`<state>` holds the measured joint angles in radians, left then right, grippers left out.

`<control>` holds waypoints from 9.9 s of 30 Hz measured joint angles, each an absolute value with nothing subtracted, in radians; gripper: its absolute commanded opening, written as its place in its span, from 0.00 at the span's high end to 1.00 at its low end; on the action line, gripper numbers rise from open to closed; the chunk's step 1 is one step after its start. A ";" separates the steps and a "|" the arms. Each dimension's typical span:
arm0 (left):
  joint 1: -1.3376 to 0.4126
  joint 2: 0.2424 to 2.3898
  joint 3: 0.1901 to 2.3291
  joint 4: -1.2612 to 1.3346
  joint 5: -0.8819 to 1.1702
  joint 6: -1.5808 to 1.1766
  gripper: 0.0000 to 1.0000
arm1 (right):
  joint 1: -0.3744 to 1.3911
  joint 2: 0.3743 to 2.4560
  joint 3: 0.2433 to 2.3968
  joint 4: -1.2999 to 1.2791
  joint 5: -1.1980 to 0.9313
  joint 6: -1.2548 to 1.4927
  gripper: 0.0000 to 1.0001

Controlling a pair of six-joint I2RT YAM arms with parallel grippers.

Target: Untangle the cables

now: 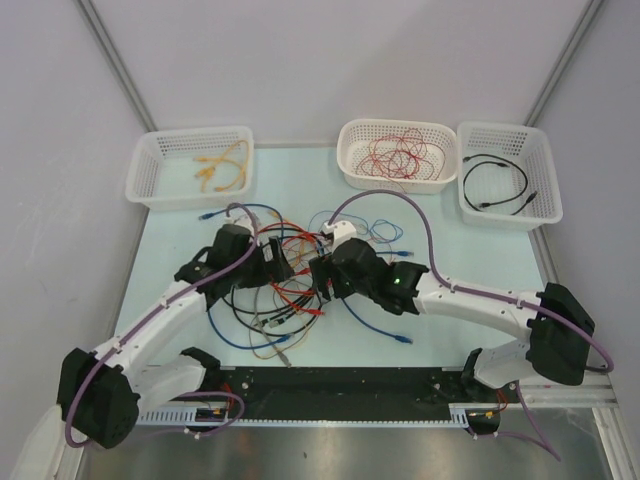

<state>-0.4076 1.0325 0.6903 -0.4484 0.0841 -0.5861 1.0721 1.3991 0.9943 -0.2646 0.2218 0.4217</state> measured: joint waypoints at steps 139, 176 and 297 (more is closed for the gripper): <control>-0.717 1.037 0.876 -0.158 0.007 -0.395 0.00 | 0.292 1.404 1.206 0.244 -0.082 0.980 1.00; -0.727 1.138 0.744 0.429 0.265 -0.427 1.00 | 0.513 1.228 1.214 -0.004 -0.259 0.985 0.95; -0.672 0.968 0.617 -0.085 -0.197 -0.610 0.00 | 0.241 2.399 2.239 0.032 0.130 0.574 0.08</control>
